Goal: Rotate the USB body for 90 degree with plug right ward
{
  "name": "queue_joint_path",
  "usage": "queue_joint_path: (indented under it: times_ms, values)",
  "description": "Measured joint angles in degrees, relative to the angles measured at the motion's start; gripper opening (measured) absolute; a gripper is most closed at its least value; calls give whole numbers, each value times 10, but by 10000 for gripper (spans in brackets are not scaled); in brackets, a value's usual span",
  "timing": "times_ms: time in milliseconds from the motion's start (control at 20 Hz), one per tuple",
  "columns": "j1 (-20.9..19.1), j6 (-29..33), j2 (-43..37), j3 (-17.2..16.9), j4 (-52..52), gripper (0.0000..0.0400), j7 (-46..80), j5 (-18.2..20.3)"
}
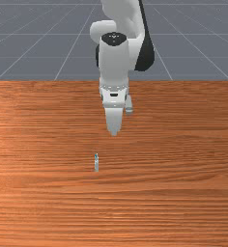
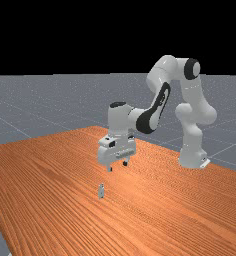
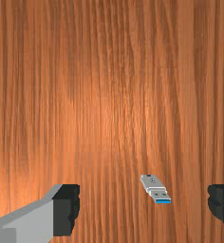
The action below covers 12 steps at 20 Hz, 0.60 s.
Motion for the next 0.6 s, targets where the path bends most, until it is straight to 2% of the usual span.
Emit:
queue_joint_path:
  times_ms: [50, 100, 150, 200, 300, 350, 400, 500, 550, 600]
  values:
    - [0, 0, 0, 0, 0, 243, 0, 0]
    - [0, 0, 0, 0, 0, 148, 0, 0]
    - [0, 0, 0, 0, 0, 90, 0, 0]
    - [0, 0, 0, 0, 0, 54, 0, 0]
    - [0, 19, -17, 0, -19, 20, 0, 0]
    - [0, -7, -25, 0, -9, 12, 0, 0]
    - [7, -38, -28, -6, 7, 7, 15, -18]
    - [5, -37, -32, -8, 9, 3, 11, -22]
    - [12, -38, -31, -20, 9, 2, 27, -52]
    - [7, -38, -30, -25, 10, 1, 19, -56]
